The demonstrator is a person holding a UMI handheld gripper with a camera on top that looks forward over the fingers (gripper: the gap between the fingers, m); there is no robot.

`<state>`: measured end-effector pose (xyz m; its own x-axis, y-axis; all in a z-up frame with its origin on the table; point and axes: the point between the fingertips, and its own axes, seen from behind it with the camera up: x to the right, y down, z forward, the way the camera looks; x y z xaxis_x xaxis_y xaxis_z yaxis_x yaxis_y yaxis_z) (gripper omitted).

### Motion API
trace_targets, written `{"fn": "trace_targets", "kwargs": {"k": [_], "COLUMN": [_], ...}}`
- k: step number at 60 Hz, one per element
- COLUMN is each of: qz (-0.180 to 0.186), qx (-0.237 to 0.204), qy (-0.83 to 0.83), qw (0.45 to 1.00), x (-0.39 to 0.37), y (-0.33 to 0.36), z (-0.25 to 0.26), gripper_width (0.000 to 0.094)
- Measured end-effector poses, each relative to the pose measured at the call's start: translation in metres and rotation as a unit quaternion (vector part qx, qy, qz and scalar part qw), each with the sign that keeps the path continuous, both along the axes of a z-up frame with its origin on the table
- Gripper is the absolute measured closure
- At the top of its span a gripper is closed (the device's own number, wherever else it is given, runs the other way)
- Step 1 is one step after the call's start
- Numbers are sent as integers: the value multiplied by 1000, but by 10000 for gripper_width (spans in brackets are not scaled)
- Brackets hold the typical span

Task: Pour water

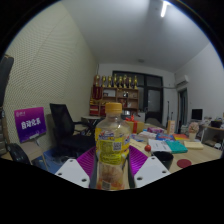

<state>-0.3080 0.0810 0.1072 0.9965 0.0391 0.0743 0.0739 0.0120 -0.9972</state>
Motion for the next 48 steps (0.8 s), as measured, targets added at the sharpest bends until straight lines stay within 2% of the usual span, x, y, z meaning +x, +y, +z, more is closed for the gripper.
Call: {"fn": "trace_targets", "kwargs": {"k": [6, 12, 17, 21, 27, 32, 41, 48], "qz": [32, 57, 93, 104, 94, 87, 108, 104], "qx": [-11, -25, -54, -78, -104, -102, -95, -95], "qy": [63, 245, 450, 589, 722, 767, 835, 856], "qw": [997, 967, 887, 797, 678, 628, 530, 497], "x": [-8, -6, -3, 17, 17, 16, 27, 12], "y": [9, 4, 7, 28, 25, 9, 20, -1], "z": [4, 18, 29, 20, 21, 21, 25, 48], "gripper_width": [490, 491, 490, 492, 491, 490, 491, 491]}}
